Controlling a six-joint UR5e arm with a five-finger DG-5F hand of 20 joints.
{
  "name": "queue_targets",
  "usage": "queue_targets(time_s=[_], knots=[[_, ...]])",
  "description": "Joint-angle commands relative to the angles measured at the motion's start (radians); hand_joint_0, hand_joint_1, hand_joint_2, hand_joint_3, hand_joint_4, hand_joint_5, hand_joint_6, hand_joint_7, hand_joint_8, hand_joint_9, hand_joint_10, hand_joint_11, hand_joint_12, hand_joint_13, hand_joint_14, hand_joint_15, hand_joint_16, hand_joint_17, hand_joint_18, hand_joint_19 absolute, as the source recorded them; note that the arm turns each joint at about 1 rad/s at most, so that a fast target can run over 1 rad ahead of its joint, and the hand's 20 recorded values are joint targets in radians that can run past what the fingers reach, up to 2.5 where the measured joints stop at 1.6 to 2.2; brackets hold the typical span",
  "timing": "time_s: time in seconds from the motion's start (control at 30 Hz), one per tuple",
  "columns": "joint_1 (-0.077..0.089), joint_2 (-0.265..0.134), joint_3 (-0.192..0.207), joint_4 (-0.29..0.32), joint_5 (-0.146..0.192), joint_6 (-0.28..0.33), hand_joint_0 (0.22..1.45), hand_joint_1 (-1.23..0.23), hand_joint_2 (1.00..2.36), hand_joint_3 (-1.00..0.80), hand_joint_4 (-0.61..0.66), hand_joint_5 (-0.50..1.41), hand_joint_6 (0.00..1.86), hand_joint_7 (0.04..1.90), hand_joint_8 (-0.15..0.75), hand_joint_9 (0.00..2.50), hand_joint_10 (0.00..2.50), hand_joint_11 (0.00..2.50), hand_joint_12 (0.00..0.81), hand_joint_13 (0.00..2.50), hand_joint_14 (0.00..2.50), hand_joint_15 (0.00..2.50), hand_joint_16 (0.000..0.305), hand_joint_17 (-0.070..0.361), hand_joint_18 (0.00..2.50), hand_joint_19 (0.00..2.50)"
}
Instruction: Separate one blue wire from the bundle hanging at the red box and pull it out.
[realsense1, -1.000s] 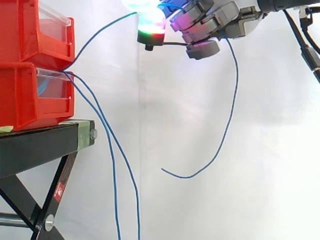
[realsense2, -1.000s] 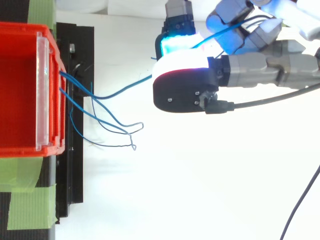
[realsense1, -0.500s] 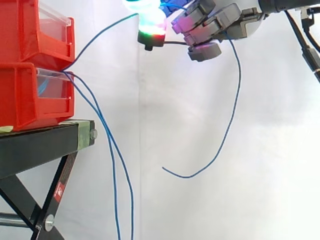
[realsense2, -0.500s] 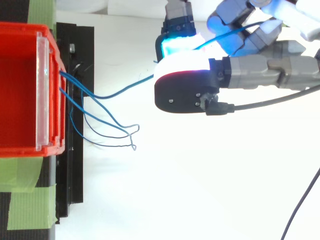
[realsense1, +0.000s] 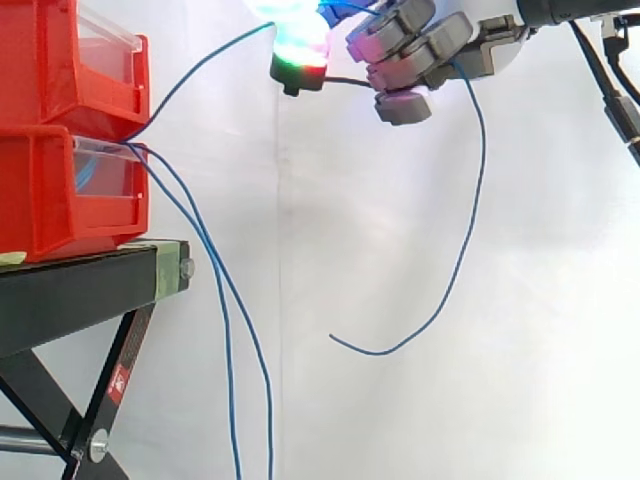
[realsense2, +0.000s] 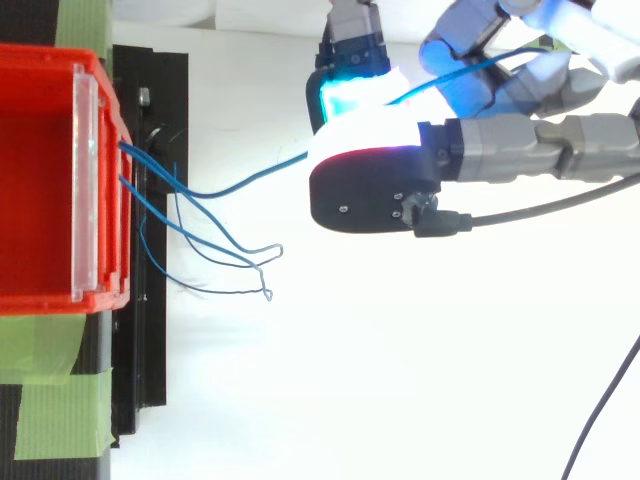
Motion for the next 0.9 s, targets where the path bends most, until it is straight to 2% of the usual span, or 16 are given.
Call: queue_targets(time_s=[0.0,0.03,0.07,0.23,0.3,0.33,0.37,0.53,0.7,0.87], knots=[[0.001,0.000,-0.001,0.000,0.000,0.000,0.69,-0.79,1.01,0.28,-0.29,-0.12,0.90,1.51,0.254,1.43,0.64,2.07,0.392,1.35,0.58,1.45,0.058,0.131,1.14,1.27],[-0.001,0.000,0.001,0.000,0.000,0.000,0.69,-0.79,1.01,0.28,-0.29,-0.12,0.90,1.51,0.251,1.44,0.46,2.08,0.394,1.36,0.36,1.54,0.058,0.131,1.12,1.26],[-0.001,0.000,-0.001,0.000,0.000,0.000,0.69,-0.79,1.01,0.28,-0.30,-0.13,0.90,1.51,0.240,1.46,0.25,2.10,0.396,1.35,0.01,1.64,0.058,0.131,1.10,1.25],[0.001,0.000,0.001,0.000,0.000,0.000,0.69,-0.80,1.01,0.27,-0.30,-0.13,0.90,1.51,0.235,1.44,0.00,2.03,0.431,1.12,0.01,1.38,0.058,0.131,1.04,1.23],[0.001,0.000,-0.001,0.000,0.000,0.000,0.68,-0.80,1.01,0.26,-0.30,-0.13,0.90,1.51,0.247,1.37,0.01,1.69,0.447,0.97,0.02,1.10,0.058,0.130,0.97,1.22],[-0.001,0.000,-0.001,0.000,0.000,0.000,0.68,-0.80,1.01,0.26,-0.30,-0.13,0.90,1.51,0.249,1.36,0.02,1.64,0.447,0.96,0.02,1.06,0.057,0.129,0.95,1.21],[-0.001,0.000,-0.001,0.000,0.000,0.000,0.68,-0.80,1.01,0.26,-0.30,-0.13,0.90,1.51,0.263,1.28,0.02,1.46,0.445,0.88,0.02,0.95,0.057,0.129,0.92,1.19],[-0.001,0.000,-0.001,0.000,0.000,0.000,0.68,-0.81,1.01,0.26,-0.30,-0.13,0.89,1.50,0.283,1.12,0.02,0.99,0.422,0.73,0.02,0.68,0.057,0.127,0.78,0.91],[0.001,0.000,-0.001,-0.011,0.000,0.000,0.67,-0.82,1.01,0.25,-0.31,-0.13,0.89,1.48,0.261,0.97,0.02,0.76,0.414,0.62,0.02,0.57,0.056,0.125,0.64,0.72],[-0.001,0.000,0.001,-0.017,0.000,0.000,0.67,-0.83,1.01,0.25,-0.33,-0.13,0.89,1.46,0.247,0.90,0.02,0.64,0.402,0.54,0.02,0.48,0.054,0.121,0.52,0.56]])
